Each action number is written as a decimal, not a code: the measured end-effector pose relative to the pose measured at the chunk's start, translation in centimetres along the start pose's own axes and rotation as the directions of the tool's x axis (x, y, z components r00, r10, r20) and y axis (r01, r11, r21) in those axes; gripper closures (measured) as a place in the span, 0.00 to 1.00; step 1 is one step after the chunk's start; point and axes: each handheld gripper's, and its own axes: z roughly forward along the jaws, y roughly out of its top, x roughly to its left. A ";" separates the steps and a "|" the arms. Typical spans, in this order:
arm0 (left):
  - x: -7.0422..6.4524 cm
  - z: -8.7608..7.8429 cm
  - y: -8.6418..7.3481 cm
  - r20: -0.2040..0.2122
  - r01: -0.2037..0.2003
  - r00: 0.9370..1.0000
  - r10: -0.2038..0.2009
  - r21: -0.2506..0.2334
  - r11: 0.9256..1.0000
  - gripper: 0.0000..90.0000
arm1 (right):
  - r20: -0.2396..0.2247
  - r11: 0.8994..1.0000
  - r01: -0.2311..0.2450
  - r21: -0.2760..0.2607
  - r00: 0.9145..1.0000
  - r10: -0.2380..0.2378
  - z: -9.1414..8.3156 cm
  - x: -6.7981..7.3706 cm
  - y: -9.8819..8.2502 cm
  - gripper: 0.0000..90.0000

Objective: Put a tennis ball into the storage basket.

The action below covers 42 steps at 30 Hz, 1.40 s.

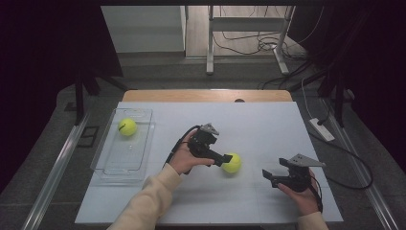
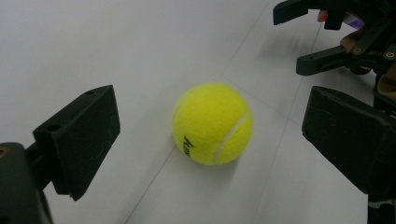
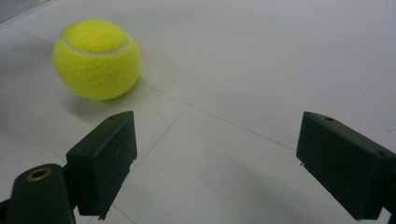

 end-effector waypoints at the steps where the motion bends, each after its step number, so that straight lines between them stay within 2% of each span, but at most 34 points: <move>1: 0.0 0.1 0.0 0.000 -0.002 1.000 0.002 0.003 1.000 0.06 | 0.000 1.000 0.000 0.000 1.000 0.000 0.0 0.0 0.0 0.14; 19: -0.6 2.2 0.5 0.003 -0.021 1.000 0.021 0.062 0.998 0.05 | 0.000 1.000 -0.001 0.000 1.000 0.001 0.0 0.0 0.0 0.14; 24: -0.8 3.6 0.4 0.002 -0.026 1.000 0.026 0.102 0.994 0.05 | -0.001 1.000 -0.002 -0.004 1.000 0.002 -0.1 0.0 0.0 0.14; 30: -1.1 4.5 0.3 -0.005 -0.048 0.999 0.049 0.121 0.992 0.05 | -0.003 1.000 -0.005 -0.004 1.000 0.005 -0.1 0.0 0.0 0.14; 35: -0.9 5.4 0.2 -0.016 -0.028 0.999 0.031 0.135 0.990 0.05 | -0.002 1.000 -0.002 -0.002 1.000 0.002 0.0 0.0 0.0 0.14; 42: -0.6 6.6 0.0 -0.021 -0.023 0.999 0.026 0.163 0.986 0.05 | 0.000 1.000 -0.001 0.000 1.000 0.001 0.0 0.0 0.0 0.14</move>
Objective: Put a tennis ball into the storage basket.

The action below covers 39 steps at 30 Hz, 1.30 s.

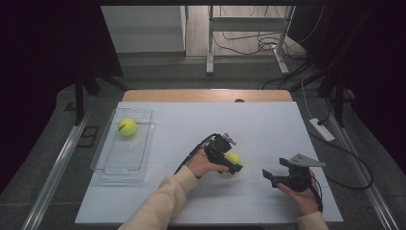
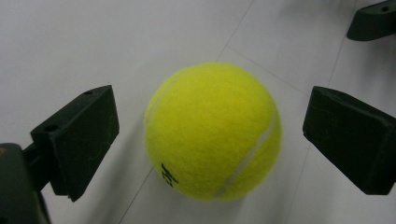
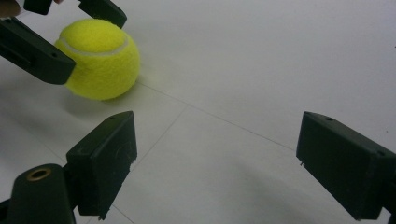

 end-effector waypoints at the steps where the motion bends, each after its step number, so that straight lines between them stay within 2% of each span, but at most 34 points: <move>1: 0.0 0.4 0.0 -0.002 0.000 1.000 0.000 0.006 1.000 0.05 | 0.001 1.000 0.001 0.001 1.000 -0.001 0.0 0.0 0.0 0.14; 6: 0.2 1.2 -0.1 -0.007 0.011 1.000 -0.011 0.026 1.000 0.06 | 0.000 1.000 0.000 0.000 1.000 0.000 0.0 0.0 0.0 0.14; 8: 0.2 1.5 -0.2 -0.002 0.003 1.000 -0.003 0.036 0.999 0.08 | 0.000 1.000 0.001 0.001 1.000 -0.001 0.0 0.0 0.0 0.14; 9: 0.2 1.7 -0.2 -0.011 -0.006 1.000 0.007 0.039 0.999 0.09 | 0.001 1.000 0.001 0.001 1.000 -0.001 0.0 0.0 0.0 0.14; 12: 0.1 1.8 -0.2 -0.020 -0.002 1.000 0.003 0.040 0.999 0.19 | -0.002 1.000 -0.002 -0.001 1.000 0.002 0.0 0.0 0.0 0.14; 13: 0.2 1.8 -0.2 0.002 0.001 1.000 -0.001 0.033 0.999 0.22 | -0.001 1.000 -0.003 -0.001 1.000 0.003 0.0 0.0 0.0 0.14; 14: 0.2 1.8 -0.2 0.002 0.001 1.000 -0.001 0.033 0.999 0.29 | 0.000 1.000 -0.002 -0.002 1.000 0.002 0.0 -0.1 0.0 0.14; 16: -0.1 1.7 -0.1 -0.009 -0.023 1.000 0.023 0.039 0.999 0.29 | -0.001 1.000 -0.002 -0.003 1.000 0.002 0.0 0.0 0.0 0.14; 21: -0.3 1.5 -0.1 -0.023 -0.032 0.999 0.033 0.045 0.998 0.30 | 0.000 1.000 -0.003 -0.002 1.000 0.003 0.0 0.0 0.0 0.14; 27: -0.5 1.0 -0.1 -0.015 -0.034 0.999 0.035 0.024 0.999 0.30 | 0.000 1.000 -0.002 -0.001 1.000 0.002 0.0 0.0 0.0 0.14; 39: -0.8 -0.3 0.0 -0.024 -0.030 0.999 0.030 -0.019 0.999 0.30 | 0.002 1.000 -0.002 -0.004 1.000 0.002 0.0 -0.1 0.0 0.14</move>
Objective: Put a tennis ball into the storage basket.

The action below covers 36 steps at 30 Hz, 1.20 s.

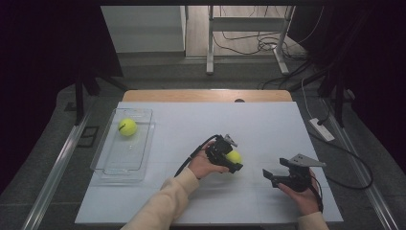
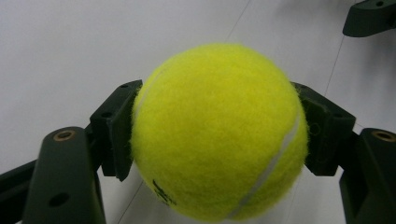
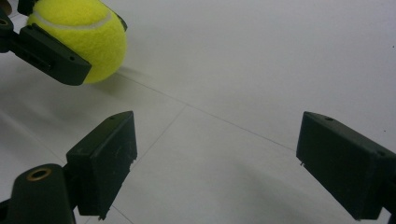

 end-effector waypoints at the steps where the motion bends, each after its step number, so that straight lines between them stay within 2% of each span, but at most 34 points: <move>1: 0.0 -0.2 0.0 -0.001 -0.007 1.000 0.007 0.000 1.000 0.30 | 0.000 1.000 -0.001 -0.001 1.000 0.001 0.0 0.0 0.0 0.14; 6: -0.2 -1.1 0.1 0.009 0.011 1.000 -0.011 -0.030 0.999 0.30 | 0.003 1.000 0.001 -0.001 1.000 -0.001 -0.2 0.0 -0.1 0.14; 10: -0.3 -2.0 0.1 -0.007 0.012 1.000 -0.012 -0.054 0.998 0.30 | 0.005 1.000 -0.016 -0.012 1.000 0.016 -0.4 -0.1 -0.1 0.14; 18: 0.1 -3.4 -0.2 -0.022 0.022 0.999 -0.024 -0.093 0.995 0.30 | 0.007 1.000 -0.015 -0.015 1.000 0.015 -0.5 -0.2 -0.1 0.14; 23: 0.1 -4.4 -0.3 -0.033 0.020 0.999 -0.025 -0.135 0.991 0.29 | 0.010 1.000 -0.015 -0.017 1.000 0.015 -0.4 -0.2 -0.1 0.14; 28: 0.4 -5.4 -0.5 -0.041 0.038 0.998 -0.046 -0.177 0.984 0.29 | 0.010 1.000 -0.011 -0.016 1.000 0.012 -0.4 -0.1 -0.1 0.14; 33: 1.0 -6.1 -0.7 -0.046 0.061 0.996 -0.070 -0.181 0.982 0.29 | 0.010 1.000 -0.013 -0.017 1.000 0.013 -0.6 0.0 -0.2 0.14; 36: 1.1 -6.4 -0.8 -0.049 0.061 0.996 -0.071 -0.190 0.980 0.29 | 0.012 1.000 -0.012 -0.018 1.000 0.012 -0.7 0.0 -0.2 0.14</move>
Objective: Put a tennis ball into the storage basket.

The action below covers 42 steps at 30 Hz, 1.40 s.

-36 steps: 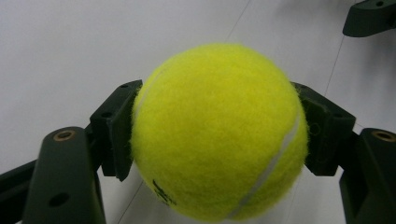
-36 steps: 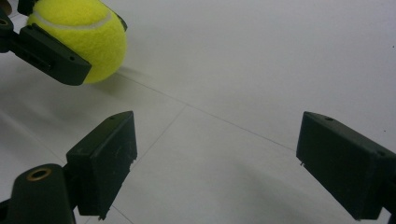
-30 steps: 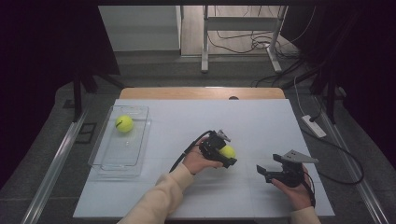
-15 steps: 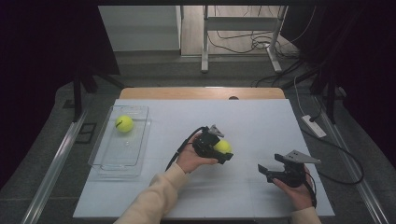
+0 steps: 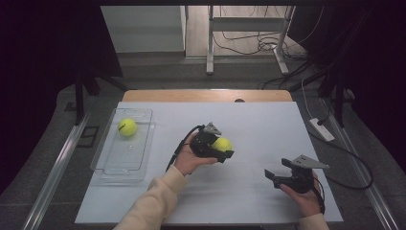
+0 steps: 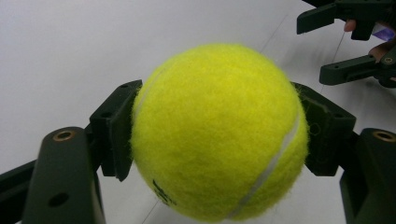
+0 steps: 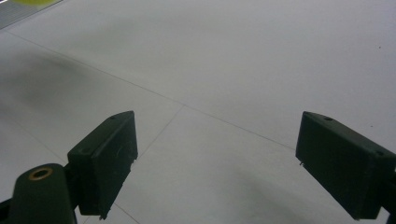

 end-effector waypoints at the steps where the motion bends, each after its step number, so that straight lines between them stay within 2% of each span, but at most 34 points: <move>1: 0.1 -0.2 0.0 -0.001 0.000 1.000 0.000 -0.006 1.000 0.29 | 0.001 1.000 -0.001 0.001 1.000 0.001 0.0 0.0 -0.1 0.14; 10: 0.2 -1.0 -0.1 -0.012 -0.003 1.000 0.003 -0.033 0.999 0.29 | 0.002 1.000 0.000 0.002 1.000 0.000 0.0 0.0 -0.1 0.14; 42: 0.8 -3.1 -0.2 -0.047 -0.004 0.999 0.000 -0.078 0.997 0.29 | 0.007 1.000 0.001 0.011 1.000 -0.001 -0.2 0.1 -0.3 0.14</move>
